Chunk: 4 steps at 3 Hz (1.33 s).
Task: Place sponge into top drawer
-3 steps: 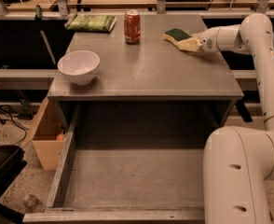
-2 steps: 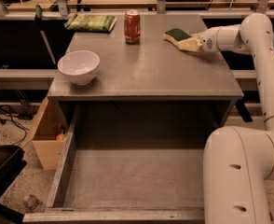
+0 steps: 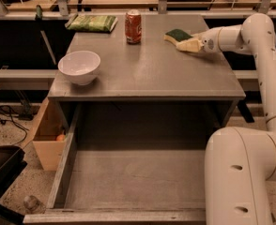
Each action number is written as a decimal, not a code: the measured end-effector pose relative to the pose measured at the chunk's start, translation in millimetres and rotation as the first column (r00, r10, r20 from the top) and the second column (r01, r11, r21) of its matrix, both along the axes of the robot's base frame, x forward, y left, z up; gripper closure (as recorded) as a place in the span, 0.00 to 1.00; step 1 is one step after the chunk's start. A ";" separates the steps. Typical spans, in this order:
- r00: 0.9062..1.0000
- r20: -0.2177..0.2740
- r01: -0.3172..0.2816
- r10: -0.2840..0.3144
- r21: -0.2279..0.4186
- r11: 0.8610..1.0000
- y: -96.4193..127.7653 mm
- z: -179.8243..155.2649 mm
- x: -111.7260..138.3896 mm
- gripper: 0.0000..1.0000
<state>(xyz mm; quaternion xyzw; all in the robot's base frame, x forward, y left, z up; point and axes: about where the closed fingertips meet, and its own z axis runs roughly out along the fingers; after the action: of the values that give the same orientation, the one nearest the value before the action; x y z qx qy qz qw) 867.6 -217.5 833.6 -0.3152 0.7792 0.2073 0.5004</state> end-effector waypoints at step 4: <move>1.000 0.008 -0.015 0.015 -0.008 1.000 13.8 -2.9 6.0 0.41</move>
Offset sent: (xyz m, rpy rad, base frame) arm 0.0007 0.0022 -0.0018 0.0005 0.0024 0.0027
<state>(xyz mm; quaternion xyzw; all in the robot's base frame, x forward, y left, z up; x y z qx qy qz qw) 873.6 -203.7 830.7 -0.3241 0.7757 0.2066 0.5006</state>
